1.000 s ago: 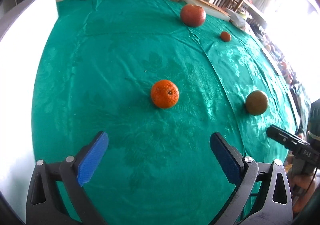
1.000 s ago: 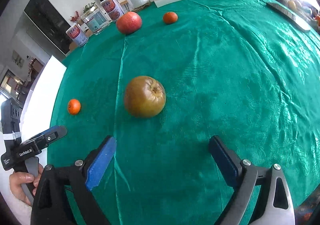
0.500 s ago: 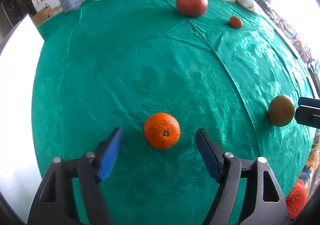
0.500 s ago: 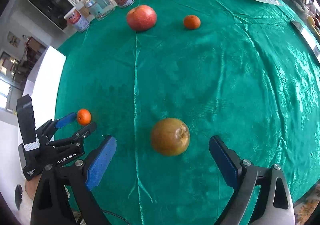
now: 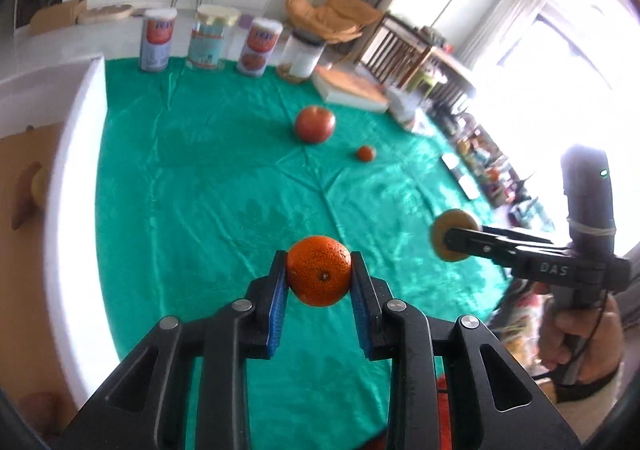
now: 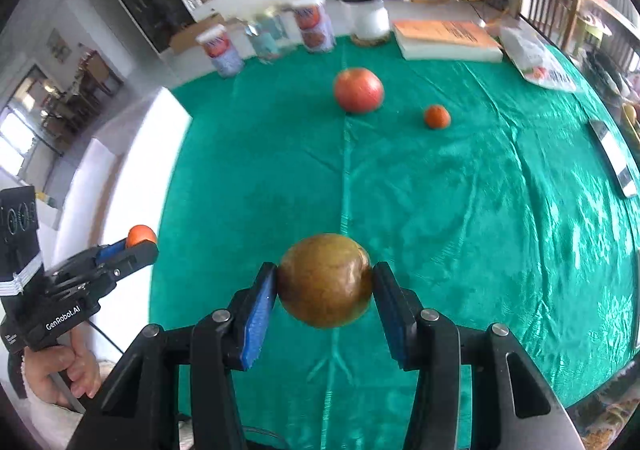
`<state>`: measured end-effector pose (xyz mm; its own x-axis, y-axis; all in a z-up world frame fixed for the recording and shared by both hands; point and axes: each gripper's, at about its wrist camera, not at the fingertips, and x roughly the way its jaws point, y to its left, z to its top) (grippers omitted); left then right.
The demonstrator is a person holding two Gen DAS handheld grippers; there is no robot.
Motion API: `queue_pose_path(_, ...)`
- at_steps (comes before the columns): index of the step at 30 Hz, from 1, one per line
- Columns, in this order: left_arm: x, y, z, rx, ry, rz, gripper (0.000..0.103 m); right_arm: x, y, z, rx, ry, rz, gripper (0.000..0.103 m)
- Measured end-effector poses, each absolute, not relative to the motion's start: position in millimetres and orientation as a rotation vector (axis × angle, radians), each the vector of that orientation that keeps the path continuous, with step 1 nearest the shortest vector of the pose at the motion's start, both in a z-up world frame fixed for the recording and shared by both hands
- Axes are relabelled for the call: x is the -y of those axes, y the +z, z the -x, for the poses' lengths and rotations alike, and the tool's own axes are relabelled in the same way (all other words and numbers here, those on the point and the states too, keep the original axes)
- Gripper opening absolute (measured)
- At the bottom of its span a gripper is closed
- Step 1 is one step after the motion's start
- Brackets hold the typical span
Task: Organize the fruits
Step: 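Carry both fruits over the box and open both grippers to drop them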
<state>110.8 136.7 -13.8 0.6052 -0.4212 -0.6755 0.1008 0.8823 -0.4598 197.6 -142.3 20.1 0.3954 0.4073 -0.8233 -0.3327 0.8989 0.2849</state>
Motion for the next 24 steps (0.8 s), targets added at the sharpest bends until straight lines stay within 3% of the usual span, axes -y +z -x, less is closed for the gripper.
queue_pose_path(4, -189.7, 64.9, -46.1, -0.726, -0.278, 0.420, 0.029, 77.3, 77.5, -161.4, -0.968, 0.718, -0.114, 0.049)
queue_pose_path(8, -250.2, 94.2, -1.2, -0.677, -0.091, 0.362, 0.030, -3.7, 90.6, -139.7, -0.979, 0.935, -0.108, 0.049)
queue_pose_path(11, -293.3, 63.3, -3.3, -0.750, 0.099, 0.322, 0.030, -75.8, 65.9, -131.9, -1.039, 0.989, -0.037, 0.049)
queue_pose_path(18, -356.8, -99.9, -50.2, -1.073, 0.279, 0.427, 0.030, -216.2, -36.8, -139.9, -1.183, 0.918, 0.280, 0.049)
queue_pose_path(21, -370.9, -127.2, -48.0, -1.143, 0.322, 0.486, 0.031, -238.7, -56.6, -130.2, -1.177, 0.922, 0.375, 0.049)
queue_pose_path(23, -374.7, -123.3, -46.0, -1.123, 0.339, 0.485, 0.043, -240.8, -65.4, -125.2, -1.164, 0.926, 0.419, 0.050)
queue_pose_path(24, -375.0, -119.7, -45.9, -1.118, 0.373, 0.452, 0.058, -240.5, -63.6, -123.7, -1.150, 0.930, 0.414, 0.052)
